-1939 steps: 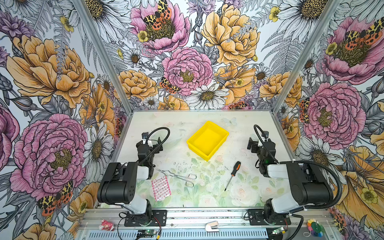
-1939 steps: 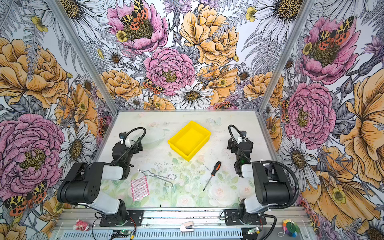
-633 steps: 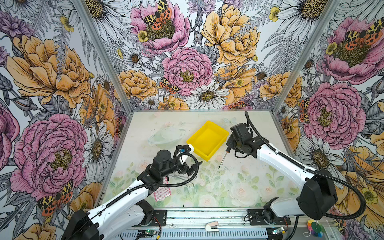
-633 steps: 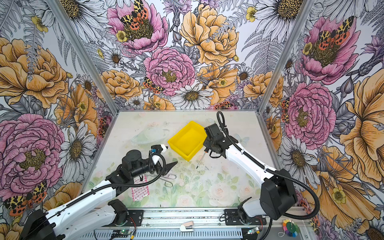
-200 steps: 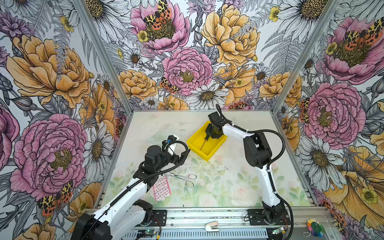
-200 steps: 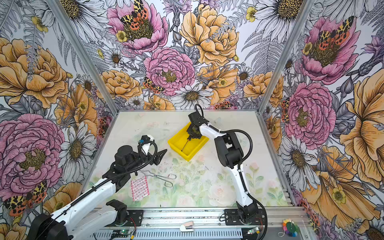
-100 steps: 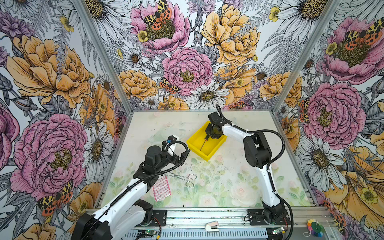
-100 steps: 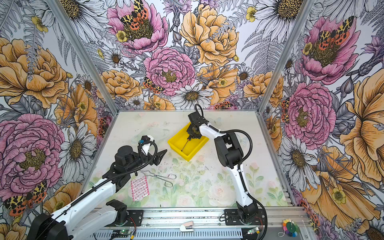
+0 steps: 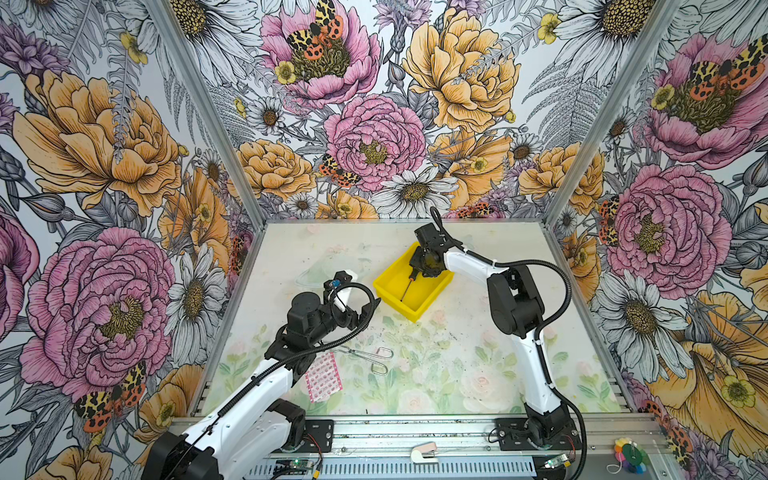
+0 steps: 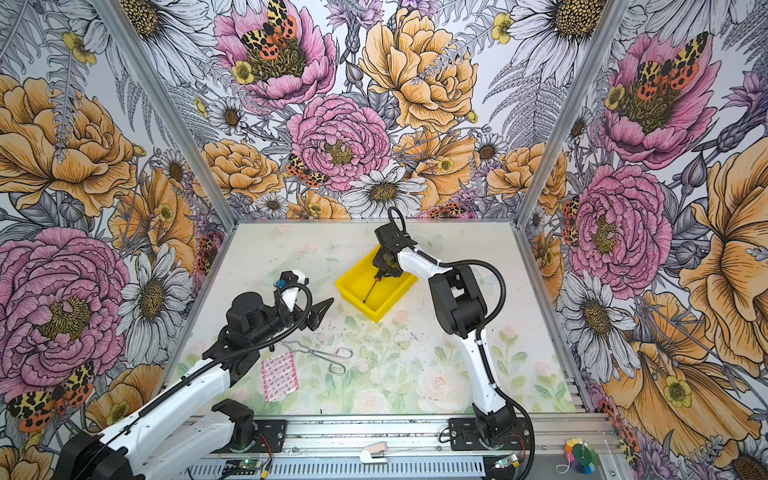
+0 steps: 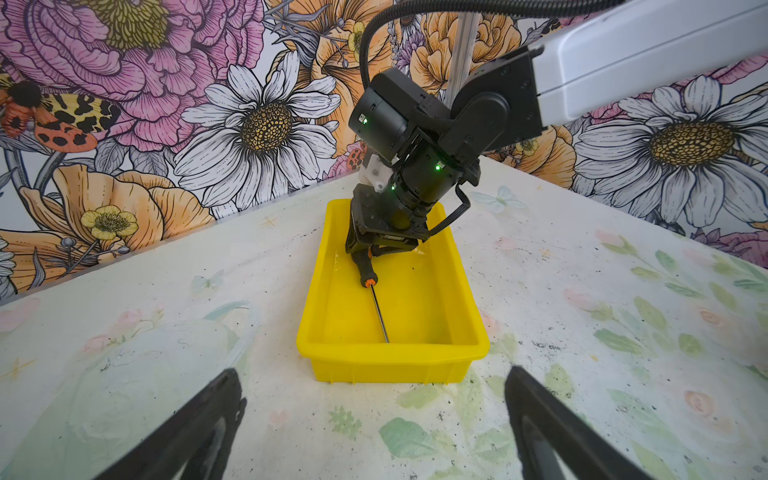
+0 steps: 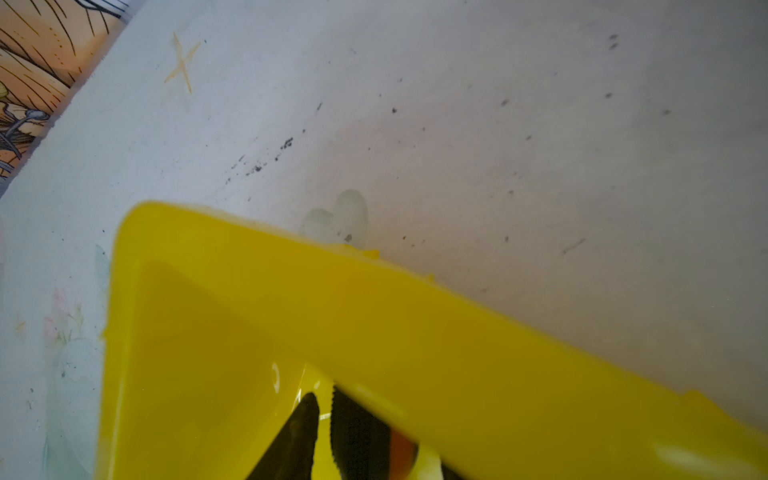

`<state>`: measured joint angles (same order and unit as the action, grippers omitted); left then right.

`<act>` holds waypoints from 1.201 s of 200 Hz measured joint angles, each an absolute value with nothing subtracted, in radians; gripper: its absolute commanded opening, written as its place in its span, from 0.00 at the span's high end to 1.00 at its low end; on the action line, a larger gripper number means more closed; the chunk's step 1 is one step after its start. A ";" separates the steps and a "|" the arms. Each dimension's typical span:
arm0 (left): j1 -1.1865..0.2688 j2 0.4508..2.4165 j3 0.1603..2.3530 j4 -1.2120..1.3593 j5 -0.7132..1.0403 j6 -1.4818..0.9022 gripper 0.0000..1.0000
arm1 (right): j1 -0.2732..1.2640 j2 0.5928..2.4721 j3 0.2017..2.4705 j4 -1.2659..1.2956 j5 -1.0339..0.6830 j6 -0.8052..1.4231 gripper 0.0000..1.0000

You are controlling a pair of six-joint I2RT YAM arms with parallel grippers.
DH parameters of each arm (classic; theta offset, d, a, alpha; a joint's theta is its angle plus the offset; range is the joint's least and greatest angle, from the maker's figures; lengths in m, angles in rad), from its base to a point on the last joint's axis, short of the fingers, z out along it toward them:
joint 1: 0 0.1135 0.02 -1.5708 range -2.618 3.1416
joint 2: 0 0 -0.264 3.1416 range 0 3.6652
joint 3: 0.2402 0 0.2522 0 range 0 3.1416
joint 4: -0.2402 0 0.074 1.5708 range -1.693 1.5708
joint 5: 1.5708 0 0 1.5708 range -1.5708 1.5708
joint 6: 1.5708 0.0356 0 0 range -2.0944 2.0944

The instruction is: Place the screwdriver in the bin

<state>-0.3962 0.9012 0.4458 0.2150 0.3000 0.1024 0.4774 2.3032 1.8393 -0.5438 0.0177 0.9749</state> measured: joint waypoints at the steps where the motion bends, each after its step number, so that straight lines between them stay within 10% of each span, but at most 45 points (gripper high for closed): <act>1: -0.396 0.901 0.446 0.215 0.300 0.102 0.01 | 0.477 2.302 1.839 -0.544 0.018 0.975 0.49; 97: -0.477 0.858 0.446 0.213 0.255 0.099 0.01 | 0.484 2.006 1.650 -0.548 0.134 0.944 0.47; 240: -0.538 0.757 0.446 0.020 0.012 0.093 0.01 | 0.482 1.472 1.206 -0.559 0.268 0.610 0.15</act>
<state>-0.5377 0.7570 0.4458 0.0196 0.0124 0.0925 0.4824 1.4715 1.2060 -0.5587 0.2680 0.6102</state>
